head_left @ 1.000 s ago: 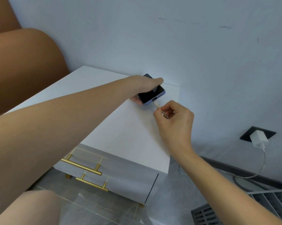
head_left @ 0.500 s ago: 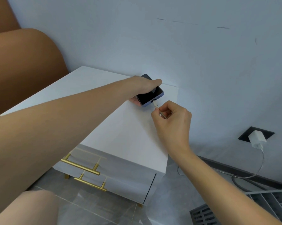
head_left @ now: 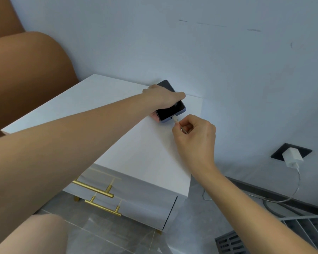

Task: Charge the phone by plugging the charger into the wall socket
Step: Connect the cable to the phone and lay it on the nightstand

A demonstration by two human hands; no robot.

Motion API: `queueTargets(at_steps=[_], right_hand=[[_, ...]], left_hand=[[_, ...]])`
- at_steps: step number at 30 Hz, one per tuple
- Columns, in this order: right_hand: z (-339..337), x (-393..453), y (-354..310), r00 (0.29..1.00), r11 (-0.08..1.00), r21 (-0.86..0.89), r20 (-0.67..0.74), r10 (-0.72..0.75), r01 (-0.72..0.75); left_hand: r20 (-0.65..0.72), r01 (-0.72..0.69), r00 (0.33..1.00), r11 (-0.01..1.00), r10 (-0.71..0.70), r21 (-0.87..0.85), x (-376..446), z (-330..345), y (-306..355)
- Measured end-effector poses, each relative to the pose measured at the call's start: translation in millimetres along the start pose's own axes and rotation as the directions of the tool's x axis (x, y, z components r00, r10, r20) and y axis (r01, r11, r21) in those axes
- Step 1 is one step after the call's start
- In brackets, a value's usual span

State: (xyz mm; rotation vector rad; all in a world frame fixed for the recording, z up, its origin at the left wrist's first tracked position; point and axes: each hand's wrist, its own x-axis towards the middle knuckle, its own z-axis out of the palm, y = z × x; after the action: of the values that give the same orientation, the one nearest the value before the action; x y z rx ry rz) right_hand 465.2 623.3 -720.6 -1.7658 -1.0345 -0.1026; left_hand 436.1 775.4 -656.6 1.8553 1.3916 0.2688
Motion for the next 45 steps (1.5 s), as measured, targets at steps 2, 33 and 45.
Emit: queueTargets(at_steps=[2,33,45], right_hand=[[0,0,-1,1.000,1.000,-0.018,0.008,0.003,-0.002],[-36,-16,2,0.942,0.946,-0.189,0.260,-0.211,0.264],[-47,17,46,0.888,0.956,-0.223,0.456,-0.068,0.188]], left_hand=[[-0.008,-0.007,1.000,1.000,0.007,0.026,1,1,0],[-0.029,-0.572,0.687,0.566,0.726,0.594,-2,-43,-109],[0.095,-0.676,0.685,0.581,0.723,0.454,-12,-47,-130]])
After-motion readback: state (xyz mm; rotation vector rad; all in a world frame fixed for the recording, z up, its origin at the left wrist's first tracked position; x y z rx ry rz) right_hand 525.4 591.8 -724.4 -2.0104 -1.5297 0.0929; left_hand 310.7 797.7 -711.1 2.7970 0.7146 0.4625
